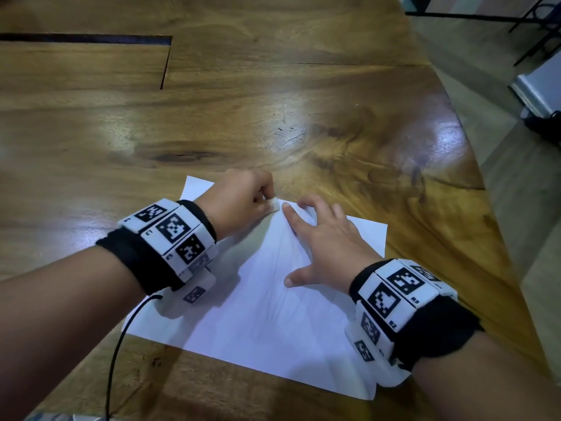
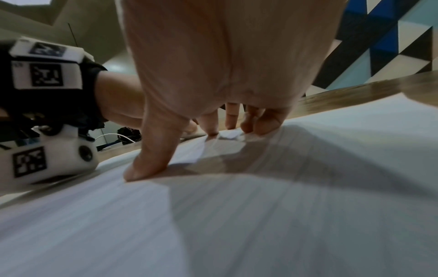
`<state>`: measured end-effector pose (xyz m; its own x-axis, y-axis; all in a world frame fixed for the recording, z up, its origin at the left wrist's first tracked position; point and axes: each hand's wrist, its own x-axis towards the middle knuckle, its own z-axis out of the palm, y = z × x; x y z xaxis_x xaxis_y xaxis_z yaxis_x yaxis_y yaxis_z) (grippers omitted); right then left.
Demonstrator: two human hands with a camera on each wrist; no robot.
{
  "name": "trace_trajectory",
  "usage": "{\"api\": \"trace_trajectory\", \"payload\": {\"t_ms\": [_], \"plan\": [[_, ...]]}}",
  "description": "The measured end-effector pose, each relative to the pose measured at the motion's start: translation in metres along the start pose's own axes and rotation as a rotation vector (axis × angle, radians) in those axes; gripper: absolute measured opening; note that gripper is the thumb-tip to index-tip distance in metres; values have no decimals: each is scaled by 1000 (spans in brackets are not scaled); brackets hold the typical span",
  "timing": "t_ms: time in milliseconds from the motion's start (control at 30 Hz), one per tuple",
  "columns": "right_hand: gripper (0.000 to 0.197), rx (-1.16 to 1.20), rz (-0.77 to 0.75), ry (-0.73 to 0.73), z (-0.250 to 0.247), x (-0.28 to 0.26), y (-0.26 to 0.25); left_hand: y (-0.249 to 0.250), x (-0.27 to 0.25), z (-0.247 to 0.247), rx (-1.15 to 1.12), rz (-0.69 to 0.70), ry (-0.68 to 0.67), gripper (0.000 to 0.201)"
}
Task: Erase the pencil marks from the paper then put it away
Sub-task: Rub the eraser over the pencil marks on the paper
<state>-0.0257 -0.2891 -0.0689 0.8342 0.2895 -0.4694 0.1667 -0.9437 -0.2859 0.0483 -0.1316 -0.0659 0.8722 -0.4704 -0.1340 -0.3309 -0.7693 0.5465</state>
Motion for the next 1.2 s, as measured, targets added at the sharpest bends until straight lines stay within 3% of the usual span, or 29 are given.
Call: {"api": "trace_trajectory", "payload": {"t_ms": [100,167,233,300,400,467,600,700,900,1000,1133,1200], "plan": [[111,1,-1,4,0,0,0,4,-15,6,31,102,-80,12],[111,3,-1,3,0,0,0,5,-32,6,71,183,-243,20],[111,6,-1,1,-1,0,0,3,-40,4,95,202,-369,10],[111,8,-1,-1,-1,-1,0,4,-32,1,82,163,-351,3],[111,5,0,3,0,-1,-1,10,-11,1,87,118,-139,6],[111,2,0,2,-1,0,0,11,-12,4,82,96,-103,8],[111,7,-5,8,0,-1,0,4,-47,7,89,259,-329,14],[112,26,-6,6,-1,-1,-1,0,-50,6,113,243,-429,5],[106,107,-20,20,-4,-11,8,0,-55,7,71,218,-383,7],[108,78,-19,14,-5,-12,7,4,-42,1,77,124,-418,4],[110,53,-9,9,-5,-9,5,10,-4,-4,11,-7,-113,8],[110,41,-7,9,-5,-10,5,18,6,0,48,5,-41,8]]}}
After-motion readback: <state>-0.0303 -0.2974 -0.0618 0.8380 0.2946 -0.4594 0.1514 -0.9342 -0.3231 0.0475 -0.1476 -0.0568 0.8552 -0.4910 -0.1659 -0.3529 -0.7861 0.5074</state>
